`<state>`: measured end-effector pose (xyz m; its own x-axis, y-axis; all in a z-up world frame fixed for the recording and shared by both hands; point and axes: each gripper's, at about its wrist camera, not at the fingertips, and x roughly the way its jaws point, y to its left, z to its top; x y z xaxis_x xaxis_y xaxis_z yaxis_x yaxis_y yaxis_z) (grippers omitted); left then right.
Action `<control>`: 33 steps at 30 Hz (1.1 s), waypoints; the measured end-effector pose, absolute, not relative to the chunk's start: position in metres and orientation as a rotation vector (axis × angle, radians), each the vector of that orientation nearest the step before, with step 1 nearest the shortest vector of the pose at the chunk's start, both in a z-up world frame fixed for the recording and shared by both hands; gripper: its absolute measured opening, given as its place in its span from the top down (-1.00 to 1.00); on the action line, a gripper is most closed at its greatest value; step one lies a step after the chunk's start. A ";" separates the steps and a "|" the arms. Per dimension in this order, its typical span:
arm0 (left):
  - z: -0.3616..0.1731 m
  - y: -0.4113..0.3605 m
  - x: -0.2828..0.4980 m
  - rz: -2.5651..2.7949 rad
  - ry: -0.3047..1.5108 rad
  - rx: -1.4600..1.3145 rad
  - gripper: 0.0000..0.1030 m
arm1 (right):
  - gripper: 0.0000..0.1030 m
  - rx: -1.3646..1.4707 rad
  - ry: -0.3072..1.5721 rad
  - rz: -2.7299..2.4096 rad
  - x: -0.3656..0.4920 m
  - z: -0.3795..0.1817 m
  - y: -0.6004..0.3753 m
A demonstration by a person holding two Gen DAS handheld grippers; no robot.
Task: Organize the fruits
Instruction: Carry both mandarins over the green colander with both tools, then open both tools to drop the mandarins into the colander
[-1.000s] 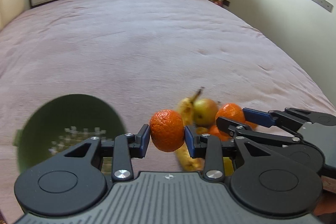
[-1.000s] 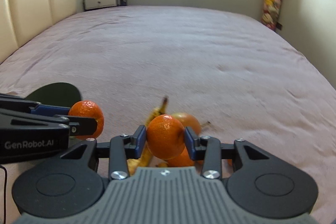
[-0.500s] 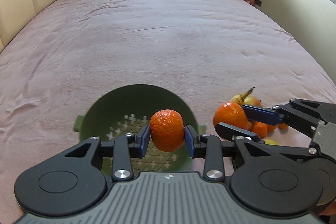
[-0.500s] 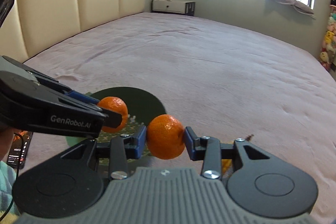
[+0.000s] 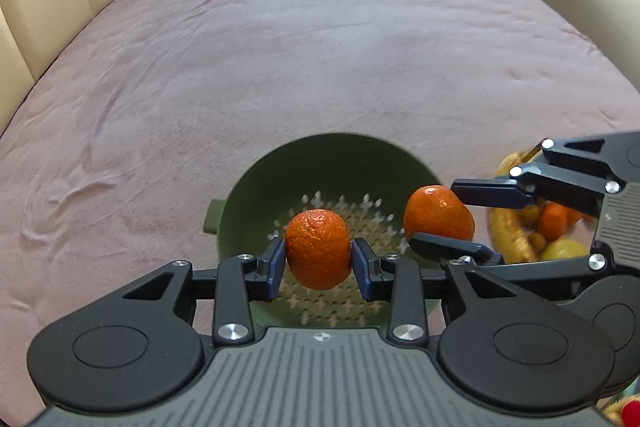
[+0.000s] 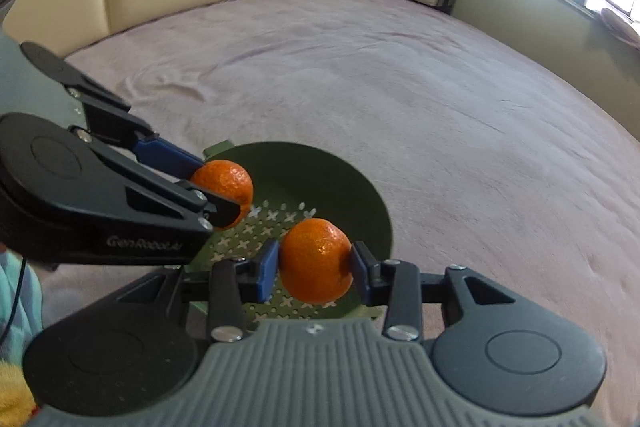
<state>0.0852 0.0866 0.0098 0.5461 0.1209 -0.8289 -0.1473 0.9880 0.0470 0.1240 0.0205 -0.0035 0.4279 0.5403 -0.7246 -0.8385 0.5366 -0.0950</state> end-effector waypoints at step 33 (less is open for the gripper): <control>-0.045 0.103 0.109 0.203 1.173 0.004 0.22 | 0.40 -0.644 0.873 1.073 0.169 -0.070 0.061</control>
<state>0.1093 0.1029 -0.0450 0.3709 0.1606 -0.9147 -0.1564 0.9817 0.1089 0.1690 0.0609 -0.0703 0.2154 0.4718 -0.8550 -0.9330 0.3580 -0.0374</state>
